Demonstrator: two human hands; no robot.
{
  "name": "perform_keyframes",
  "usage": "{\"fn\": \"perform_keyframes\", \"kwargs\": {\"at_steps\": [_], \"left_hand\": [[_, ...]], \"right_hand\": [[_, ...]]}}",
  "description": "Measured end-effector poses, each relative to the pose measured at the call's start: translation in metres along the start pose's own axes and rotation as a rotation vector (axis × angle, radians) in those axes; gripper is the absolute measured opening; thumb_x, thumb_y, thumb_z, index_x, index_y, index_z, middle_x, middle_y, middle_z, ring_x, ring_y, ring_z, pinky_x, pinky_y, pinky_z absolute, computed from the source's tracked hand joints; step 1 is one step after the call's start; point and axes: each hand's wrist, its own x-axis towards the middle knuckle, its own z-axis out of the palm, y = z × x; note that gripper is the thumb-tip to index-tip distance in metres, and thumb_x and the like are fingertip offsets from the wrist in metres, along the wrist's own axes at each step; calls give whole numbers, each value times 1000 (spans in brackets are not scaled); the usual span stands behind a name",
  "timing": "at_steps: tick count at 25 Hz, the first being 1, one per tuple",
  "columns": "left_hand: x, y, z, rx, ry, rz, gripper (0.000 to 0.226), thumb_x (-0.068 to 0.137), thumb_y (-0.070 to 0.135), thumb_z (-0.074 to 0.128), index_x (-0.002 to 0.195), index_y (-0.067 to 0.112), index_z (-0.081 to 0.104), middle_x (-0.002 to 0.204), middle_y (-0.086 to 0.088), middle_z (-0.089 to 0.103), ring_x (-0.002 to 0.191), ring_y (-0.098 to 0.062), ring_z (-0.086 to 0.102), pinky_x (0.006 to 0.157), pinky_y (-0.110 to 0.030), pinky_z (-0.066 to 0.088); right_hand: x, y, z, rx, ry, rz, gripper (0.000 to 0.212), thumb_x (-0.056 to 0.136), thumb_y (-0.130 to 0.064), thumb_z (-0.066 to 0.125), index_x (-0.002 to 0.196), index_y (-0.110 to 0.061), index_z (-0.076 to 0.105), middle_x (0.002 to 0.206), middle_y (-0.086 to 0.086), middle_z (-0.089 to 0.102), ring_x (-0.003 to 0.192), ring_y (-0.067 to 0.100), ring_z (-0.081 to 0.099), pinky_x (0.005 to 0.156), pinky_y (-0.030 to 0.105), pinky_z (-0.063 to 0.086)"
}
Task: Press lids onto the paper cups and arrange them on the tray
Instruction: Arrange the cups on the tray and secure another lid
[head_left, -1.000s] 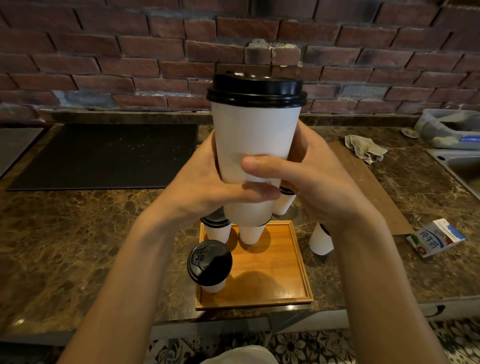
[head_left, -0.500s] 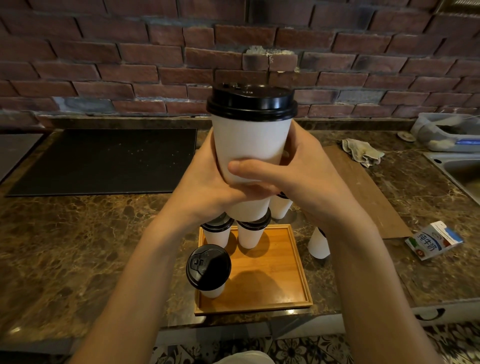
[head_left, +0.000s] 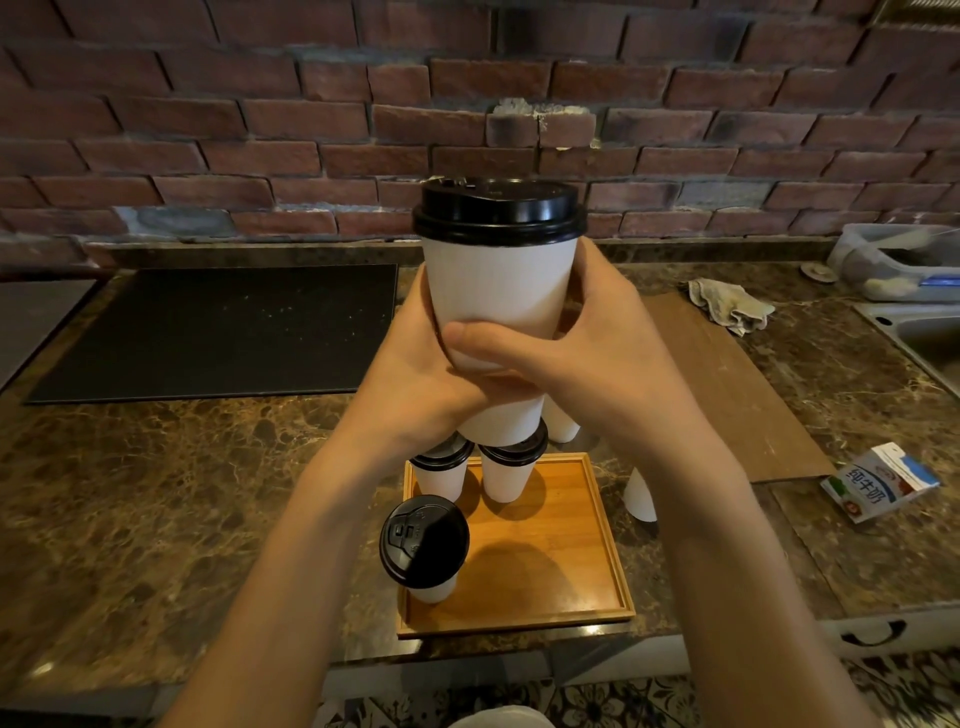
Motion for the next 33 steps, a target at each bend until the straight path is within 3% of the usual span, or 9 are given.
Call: {"fn": "perform_keyframes", "kwargs": {"at_steps": [6,9,12,18,22,29,33], "left_hand": [[-2,1,-7,26,-52,-7,94,56,16,87,135,20,34,121,8,57,112,0,58,80,-10,49],[-2,2,-11,24,-82,-3,87,54,21,85,128,28,38,115,11,59,110,1,59,78,-9,49],[-2,4,-15,24,-97,-11,84,53,22,87,123,32,42,110,22,63,107,1,60,75,-9,50],[-5,6,-17,33,-102,11,74,57,27,81,119,36,44,106,28,62,104,4,60,73,-7,50],[-5,6,-15,53,-86,26,74,58,27,82,120,37,43,107,29,61,105,5,58,74,-6,49],[-3,2,-11,82,-46,37,79,56,21,88,118,37,42,106,33,61,105,8,58,74,-5,48],[-2,-1,-7,69,-4,51,85,56,18,88,124,30,40,114,16,60,110,4,57,80,-8,48]], "right_hand": [[0,-1,-4,84,-52,-8,69,68,-36,86,126,-31,50,112,-16,63,101,-4,60,81,18,55],[0,-2,-7,141,-98,-14,66,68,-30,86,125,-28,52,109,-14,65,100,-4,61,77,13,53],[1,-2,-10,193,-142,-9,69,64,-32,86,125,-26,54,110,-12,67,101,0,64,78,17,55],[1,1,-13,219,-206,17,67,62,-31,81,123,-26,55,114,-7,67,107,8,64,87,30,57],[1,1,-14,211,-206,25,69,61,-31,81,124,-25,54,115,-6,66,108,8,64,88,31,57],[0,-1,-9,183,-136,8,67,64,-32,85,123,-29,52,111,-11,65,101,-2,63,78,15,55],[0,-1,-6,110,-67,1,66,66,-34,86,122,-32,50,110,-15,63,100,-6,60,75,10,53]]}}
